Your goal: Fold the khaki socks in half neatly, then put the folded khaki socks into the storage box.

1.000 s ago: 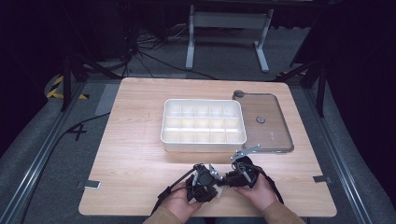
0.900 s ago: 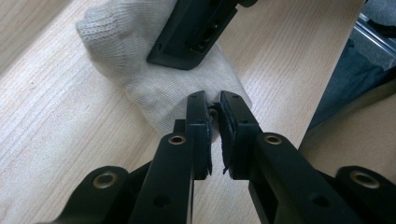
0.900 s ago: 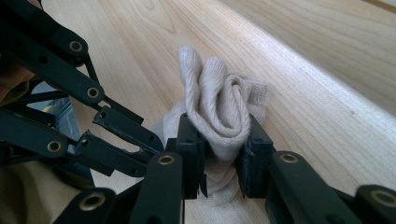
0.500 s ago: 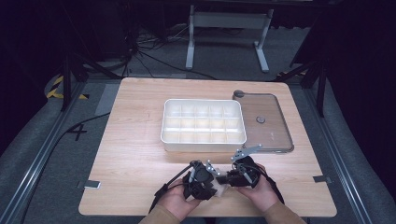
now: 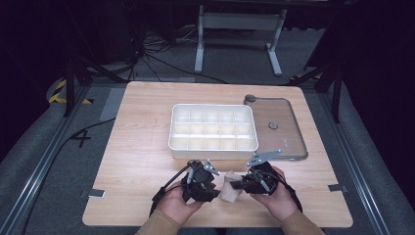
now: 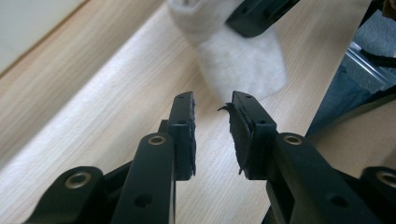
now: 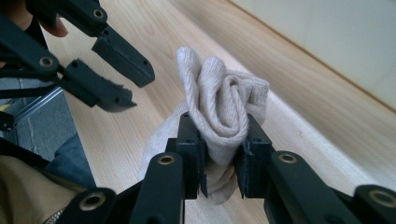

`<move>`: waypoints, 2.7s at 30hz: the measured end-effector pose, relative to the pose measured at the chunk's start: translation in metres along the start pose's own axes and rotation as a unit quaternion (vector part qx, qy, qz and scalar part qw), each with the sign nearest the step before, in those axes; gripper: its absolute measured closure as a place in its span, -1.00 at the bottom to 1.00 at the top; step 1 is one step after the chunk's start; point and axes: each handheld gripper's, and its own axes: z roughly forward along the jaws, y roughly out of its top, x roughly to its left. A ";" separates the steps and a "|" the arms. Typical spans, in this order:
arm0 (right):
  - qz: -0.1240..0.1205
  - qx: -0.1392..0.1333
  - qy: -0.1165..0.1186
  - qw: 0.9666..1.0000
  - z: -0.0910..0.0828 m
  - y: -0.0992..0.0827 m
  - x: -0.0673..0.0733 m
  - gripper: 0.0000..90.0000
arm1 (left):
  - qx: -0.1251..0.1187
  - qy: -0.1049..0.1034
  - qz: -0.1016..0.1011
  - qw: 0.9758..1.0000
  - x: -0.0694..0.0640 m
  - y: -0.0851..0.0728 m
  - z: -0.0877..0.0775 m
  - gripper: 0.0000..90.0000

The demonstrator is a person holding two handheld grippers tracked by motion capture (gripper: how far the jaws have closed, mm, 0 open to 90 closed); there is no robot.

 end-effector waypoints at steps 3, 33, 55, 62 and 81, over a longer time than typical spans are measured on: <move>0.002 -0.006 -0.002 1.000 -0.005 0.000 -0.001 0.65 | 0.000 0.000 -0.004 1.000 0.003 0.000 -0.004 0.56; 0.017 -0.043 -0.020 0.999 -0.037 0.002 -0.015 0.65 | -0.007 0.006 -0.035 0.999 0.026 -0.007 -0.028 0.49; 0.012 -0.027 -0.046 0.998 -0.069 0.035 -0.042 0.64 | -0.027 0.021 -0.069 0.997 0.046 -0.022 -0.053 0.46; 0.001 -0.005 -0.065 0.998 -0.071 0.050 -0.049 0.63 | -0.029 0.020 -0.071 0.997 0.048 -0.021 -0.055 0.45; -0.038 0.058 -0.096 0.993 -0.076 0.088 -0.064 0.63 | -0.038 0.017 -0.076 0.996 0.052 -0.024 -0.061 0.34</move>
